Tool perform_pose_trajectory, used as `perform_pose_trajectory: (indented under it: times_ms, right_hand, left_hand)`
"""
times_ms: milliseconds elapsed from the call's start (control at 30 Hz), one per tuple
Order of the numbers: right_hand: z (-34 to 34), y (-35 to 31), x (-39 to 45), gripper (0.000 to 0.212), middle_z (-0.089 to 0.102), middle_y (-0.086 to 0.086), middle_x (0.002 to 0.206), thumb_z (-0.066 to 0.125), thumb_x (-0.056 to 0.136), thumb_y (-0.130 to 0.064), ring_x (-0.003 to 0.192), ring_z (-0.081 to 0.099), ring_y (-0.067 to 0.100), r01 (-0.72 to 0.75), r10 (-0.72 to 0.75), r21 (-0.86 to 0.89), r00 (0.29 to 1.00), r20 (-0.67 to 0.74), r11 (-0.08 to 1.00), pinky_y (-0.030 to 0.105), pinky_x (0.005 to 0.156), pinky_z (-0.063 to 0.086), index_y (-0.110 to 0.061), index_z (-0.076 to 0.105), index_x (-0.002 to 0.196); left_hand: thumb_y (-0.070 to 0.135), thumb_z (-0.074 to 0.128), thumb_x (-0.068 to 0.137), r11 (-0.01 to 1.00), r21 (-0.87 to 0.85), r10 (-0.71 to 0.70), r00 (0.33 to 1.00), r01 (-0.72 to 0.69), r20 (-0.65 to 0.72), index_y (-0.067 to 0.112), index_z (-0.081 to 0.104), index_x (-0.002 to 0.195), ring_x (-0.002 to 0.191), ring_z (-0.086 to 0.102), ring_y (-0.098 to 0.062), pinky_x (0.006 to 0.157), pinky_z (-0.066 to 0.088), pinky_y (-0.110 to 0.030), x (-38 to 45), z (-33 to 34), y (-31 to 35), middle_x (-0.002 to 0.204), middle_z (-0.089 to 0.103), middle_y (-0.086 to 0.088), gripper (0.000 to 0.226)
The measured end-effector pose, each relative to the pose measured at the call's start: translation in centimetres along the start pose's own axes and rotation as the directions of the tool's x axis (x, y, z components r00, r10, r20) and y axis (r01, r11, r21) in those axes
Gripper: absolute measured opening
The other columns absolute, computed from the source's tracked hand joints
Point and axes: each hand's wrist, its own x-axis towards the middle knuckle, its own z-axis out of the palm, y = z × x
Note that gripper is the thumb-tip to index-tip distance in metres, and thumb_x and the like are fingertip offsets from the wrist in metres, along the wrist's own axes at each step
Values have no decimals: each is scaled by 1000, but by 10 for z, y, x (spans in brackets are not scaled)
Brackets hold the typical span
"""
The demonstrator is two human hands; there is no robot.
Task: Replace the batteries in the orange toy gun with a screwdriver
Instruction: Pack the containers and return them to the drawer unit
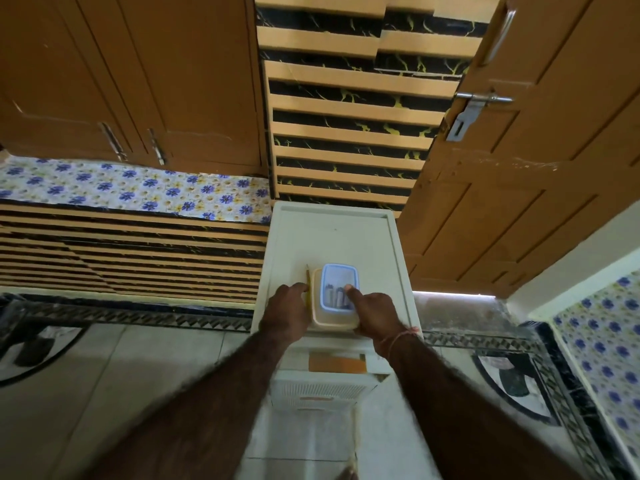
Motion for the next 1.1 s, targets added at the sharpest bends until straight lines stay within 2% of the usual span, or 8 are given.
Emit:
perform_pose_trajectory:
  times_ms: [200,300,467,600,767,900,1000,1100]
  right_hand:
    - [-19,-2,15,24,73,13,96,70,86,-32,86,70,27,-80,54,231,992,115,970,43,79,56,-10,70,94]
    - [-34,2,23,20,75,12,92,69,87,-29,79,70,22,-107,61,284,984,168,953,33,67,54,-10,71,94]
    - [-49,12,35,26,75,12,97,65,90,-30,82,70,22,-171,76,377,965,253,911,29,65,54,-9,73,103]
    - [-45,14,37,28,75,14,96,66,88,-27,90,72,29,-138,33,363,959,281,921,39,80,57,-5,72,103]
    - [-43,17,28,28,75,16,96,66,87,-27,91,71,32,-122,18,374,963,270,919,42,86,55,-5,74,101]
    - [-43,24,11,34,73,20,101,65,88,-27,91,70,31,-107,2,396,966,258,912,42,84,55,-2,69,109]
    - [-42,26,-11,25,71,15,97,63,89,-22,84,68,24,-76,-25,449,976,216,890,38,73,55,-4,64,107]
    - [-37,29,-43,15,72,10,94,60,91,-21,82,69,23,-68,-69,488,964,257,870,39,74,54,-13,66,102]
  left_hand:
    - [10,71,83,991,-107,84,994,-76,72,14,71,114,71,64,-16,69,52,-27,14,-3,19,96,75,-10,32]
    - [15,70,83,998,-46,39,998,-36,50,15,70,113,88,69,-25,80,57,-39,24,9,25,103,72,-11,30]
    - [13,59,88,991,131,-35,999,36,-11,17,62,113,107,58,-33,88,51,-40,28,19,46,112,60,-13,25]
    - [14,63,85,990,111,-85,996,87,-24,19,61,103,100,61,-29,81,53,-37,27,22,47,106,66,-9,18]
    - [9,66,83,991,-109,-75,997,74,0,12,73,96,85,69,-23,74,58,-36,20,26,43,95,74,-5,16]
    - [-2,52,87,972,-219,-88,996,80,-26,6,71,100,77,62,-16,57,43,-9,-6,19,53,91,68,-1,24]
    - [0,47,91,941,-321,-129,991,111,-36,12,65,105,85,63,-19,68,52,-24,-30,13,57,97,66,-2,26]
    - [3,46,92,920,-376,-137,989,106,-57,13,63,110,91,62,-21,70,47,-25,-54,8,56,103,65,-3,26]
